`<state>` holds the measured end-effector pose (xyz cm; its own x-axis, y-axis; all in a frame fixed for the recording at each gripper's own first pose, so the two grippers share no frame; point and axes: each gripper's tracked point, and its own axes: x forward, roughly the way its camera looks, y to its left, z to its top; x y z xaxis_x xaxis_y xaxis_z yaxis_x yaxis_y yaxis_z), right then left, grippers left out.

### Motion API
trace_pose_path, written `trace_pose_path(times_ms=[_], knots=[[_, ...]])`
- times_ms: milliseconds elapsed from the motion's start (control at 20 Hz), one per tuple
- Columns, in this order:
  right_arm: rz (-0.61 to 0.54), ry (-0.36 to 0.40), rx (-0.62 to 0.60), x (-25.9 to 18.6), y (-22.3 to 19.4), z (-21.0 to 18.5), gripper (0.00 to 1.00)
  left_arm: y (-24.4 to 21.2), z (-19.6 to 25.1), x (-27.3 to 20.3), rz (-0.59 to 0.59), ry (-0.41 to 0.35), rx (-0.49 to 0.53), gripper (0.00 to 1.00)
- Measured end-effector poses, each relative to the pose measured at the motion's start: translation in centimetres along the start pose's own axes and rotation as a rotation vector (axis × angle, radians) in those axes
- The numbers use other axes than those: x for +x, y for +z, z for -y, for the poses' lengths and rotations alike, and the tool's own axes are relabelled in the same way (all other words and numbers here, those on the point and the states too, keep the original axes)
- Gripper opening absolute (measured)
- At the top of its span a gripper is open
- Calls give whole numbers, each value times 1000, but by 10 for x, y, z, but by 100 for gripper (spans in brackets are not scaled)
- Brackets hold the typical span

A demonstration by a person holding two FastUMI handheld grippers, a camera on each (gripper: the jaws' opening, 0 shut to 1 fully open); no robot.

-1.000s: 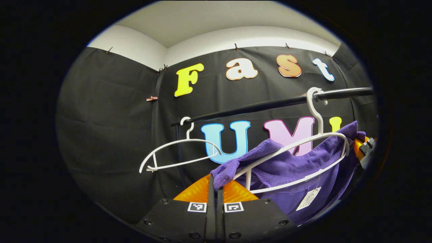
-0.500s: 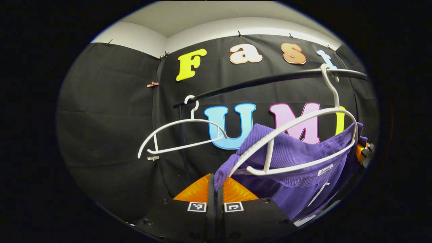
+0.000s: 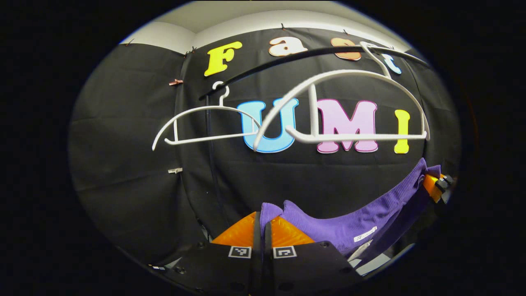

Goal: Grasp the clothes on the hanger with both hands and then place them into the laundry hamper below.

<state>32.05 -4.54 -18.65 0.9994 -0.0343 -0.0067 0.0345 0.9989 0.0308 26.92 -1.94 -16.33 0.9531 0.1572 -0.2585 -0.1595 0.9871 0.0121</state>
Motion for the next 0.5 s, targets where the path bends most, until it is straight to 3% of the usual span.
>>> trace_pose_path(times_ms=[500], knots=[[-147,195,67,-77,-31,-72,7,-31,57,-50,-37,-160,7,5]])
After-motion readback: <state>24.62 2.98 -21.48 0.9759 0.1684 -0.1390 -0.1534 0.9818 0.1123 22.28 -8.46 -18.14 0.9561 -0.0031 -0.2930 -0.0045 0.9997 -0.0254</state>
